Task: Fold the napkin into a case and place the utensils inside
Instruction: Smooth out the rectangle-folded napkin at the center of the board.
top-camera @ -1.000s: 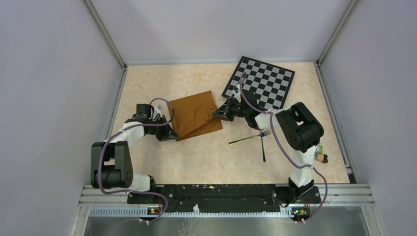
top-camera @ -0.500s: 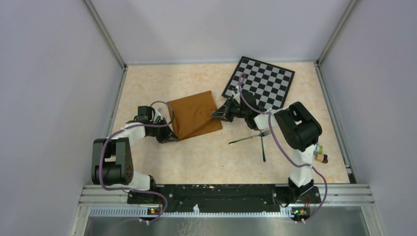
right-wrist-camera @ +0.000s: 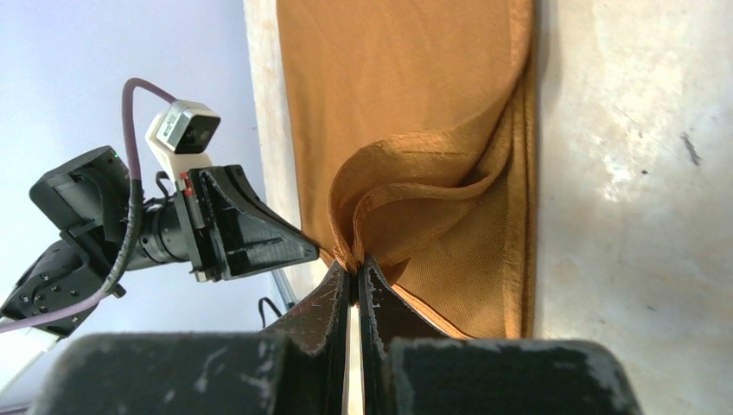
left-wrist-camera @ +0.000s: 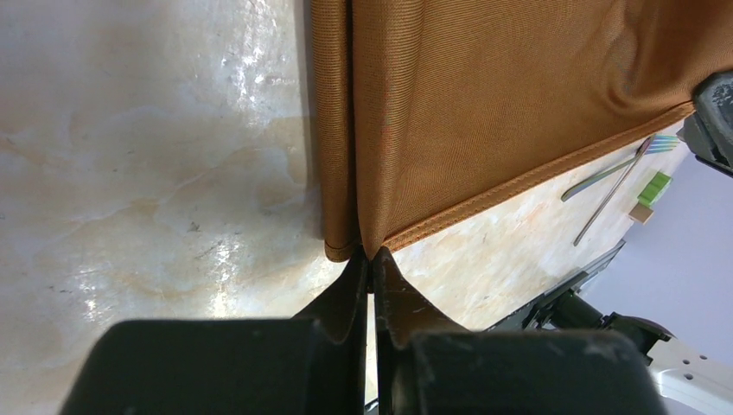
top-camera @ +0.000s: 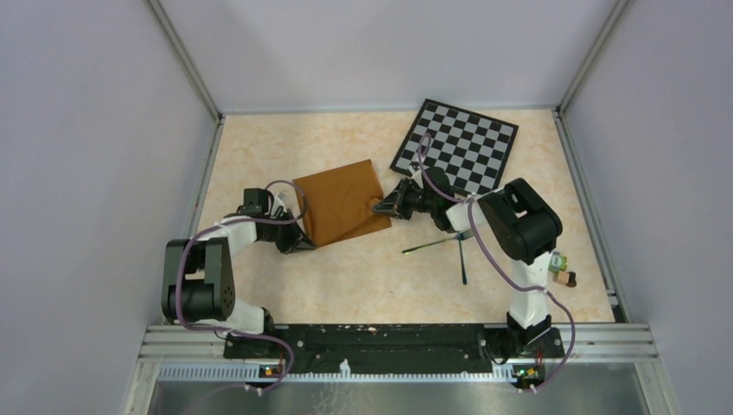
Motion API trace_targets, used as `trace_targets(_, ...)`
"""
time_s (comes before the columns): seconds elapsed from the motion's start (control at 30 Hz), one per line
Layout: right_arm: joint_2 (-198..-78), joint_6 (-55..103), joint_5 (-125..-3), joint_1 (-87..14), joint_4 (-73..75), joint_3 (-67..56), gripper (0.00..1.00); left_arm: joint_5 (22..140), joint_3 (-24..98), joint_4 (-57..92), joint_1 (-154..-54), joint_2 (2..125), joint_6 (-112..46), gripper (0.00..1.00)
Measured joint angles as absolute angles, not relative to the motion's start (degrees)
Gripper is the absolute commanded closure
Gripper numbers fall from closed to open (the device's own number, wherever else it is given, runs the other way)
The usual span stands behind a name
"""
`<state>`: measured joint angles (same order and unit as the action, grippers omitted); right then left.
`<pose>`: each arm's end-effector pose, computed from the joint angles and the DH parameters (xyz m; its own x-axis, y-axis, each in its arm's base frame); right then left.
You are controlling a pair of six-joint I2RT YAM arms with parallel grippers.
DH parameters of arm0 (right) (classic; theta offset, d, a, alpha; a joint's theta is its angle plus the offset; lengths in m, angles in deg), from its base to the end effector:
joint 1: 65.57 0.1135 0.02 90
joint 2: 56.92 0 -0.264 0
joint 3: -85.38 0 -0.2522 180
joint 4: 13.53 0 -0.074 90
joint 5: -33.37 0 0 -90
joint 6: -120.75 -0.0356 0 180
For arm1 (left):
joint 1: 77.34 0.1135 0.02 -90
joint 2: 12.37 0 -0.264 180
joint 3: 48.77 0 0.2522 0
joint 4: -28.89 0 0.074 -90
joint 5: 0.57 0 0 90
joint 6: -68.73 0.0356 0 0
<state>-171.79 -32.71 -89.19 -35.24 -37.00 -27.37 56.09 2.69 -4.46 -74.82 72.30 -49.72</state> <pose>0.3321 0.2165 0.1242 -0.9177 0.3366 -0.2107 -0.0636 0.3991 0.9147 0.2484 -0.0087 0.1430 -0.8924 -0.4377 -0.1095 -0.2769 0.7231 -0.6329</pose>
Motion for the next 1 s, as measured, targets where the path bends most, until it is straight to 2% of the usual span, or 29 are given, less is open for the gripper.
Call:
trace_targets(0.2,-172.0,-32.4,-89.0,-35.3,-37.1,-28.4,1.0,55.8,2.2,-3.8,-74.8,72.6,-49.9,0.81)
trace_targets(0.43,-172.0,-32.4,-89.1,-35.3,-38.0,-28.7,1.0,55.8,2.2,-4.1,-74.8,72.4,-50.1,0.54)
trace_targets(0.53,-172.0,-32.4,-89.1,-35.3,-38.1,-28.7,1.0,56.0,2.2,-5.4,-74.8,71.0,-50.3,0.47)
trace_targets(0.63,-172.0,-32.4,-89.1,-35.3,-38.1,-28.7,1.0,57.1,2.3,-7.9,-74.8,67.8,-50.2,0.48)
trace_targets(0.83,-172.0,-31.7,-89.0,-35.3,-36.5,-28.7,1.0,55.9,5.0,-9.9,-74.7,62.0,-49.8,0.74)
trace_targets(1.0,-172.0,-31.3,-88.8,-34.8,-35.7,-28.8,1.0,50.1,8.0,-4.4,-77.4,67.7,-51.5,0.83)
